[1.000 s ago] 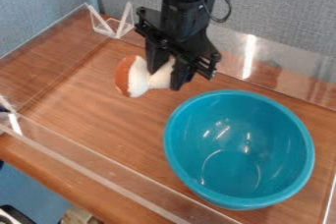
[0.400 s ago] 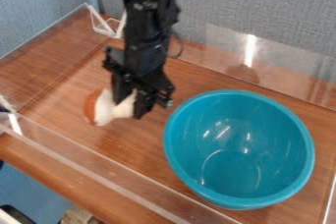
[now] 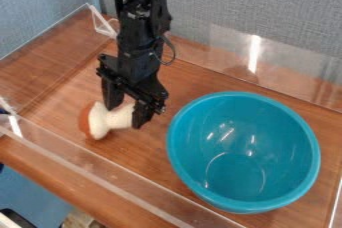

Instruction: Remove the mushroom from inside the blue bowl and put it on the table

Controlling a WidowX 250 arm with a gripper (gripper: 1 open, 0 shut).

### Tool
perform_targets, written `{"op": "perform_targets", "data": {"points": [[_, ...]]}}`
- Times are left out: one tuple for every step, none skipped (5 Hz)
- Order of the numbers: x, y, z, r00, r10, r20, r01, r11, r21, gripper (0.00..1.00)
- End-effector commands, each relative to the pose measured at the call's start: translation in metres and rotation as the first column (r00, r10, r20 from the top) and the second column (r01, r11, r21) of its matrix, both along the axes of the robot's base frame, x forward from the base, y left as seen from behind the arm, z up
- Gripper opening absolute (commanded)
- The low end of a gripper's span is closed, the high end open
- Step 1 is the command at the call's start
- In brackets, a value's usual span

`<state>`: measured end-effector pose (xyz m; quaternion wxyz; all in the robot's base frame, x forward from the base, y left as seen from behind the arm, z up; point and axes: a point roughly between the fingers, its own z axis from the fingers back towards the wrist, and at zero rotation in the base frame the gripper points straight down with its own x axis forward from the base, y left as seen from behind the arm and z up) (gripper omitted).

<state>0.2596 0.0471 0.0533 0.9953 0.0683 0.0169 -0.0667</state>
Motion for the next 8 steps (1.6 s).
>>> {"op": "perform_targets", "data": {"points": [[0.004,0.007,0.013,0.999,0.015,0.035,-0.016,1.000,0.003,1.00],[0.001,0.011,0.010,0.999,0.020,0.027,-0.020,1.000,0.001,1.00],[-0.002,0.017,0.009,0.999,0.027,0.022,-0.027,1.000,0.000,1.00],[-0.004,0.021,0.007,0.999,0.033,0.018,-0.033,0.999,0.000,1.00],[-0.006,0.024,0.005,0.999,0.038,0.016,-0.038,0.999,-0.001,1.00],[-0.008,0.026,0.002,0.999,0.044,0.013,-0.044,0.999,-0.003,1.00],[-0.009,0.027,-0.001,0.999,0.050,0.009,-0.050,0.999,-0.005,1.00],[-0.010,0.028,-0.002,0.998,0.056,0.008,-0.056,0.998,-0.006,1.00]]}}
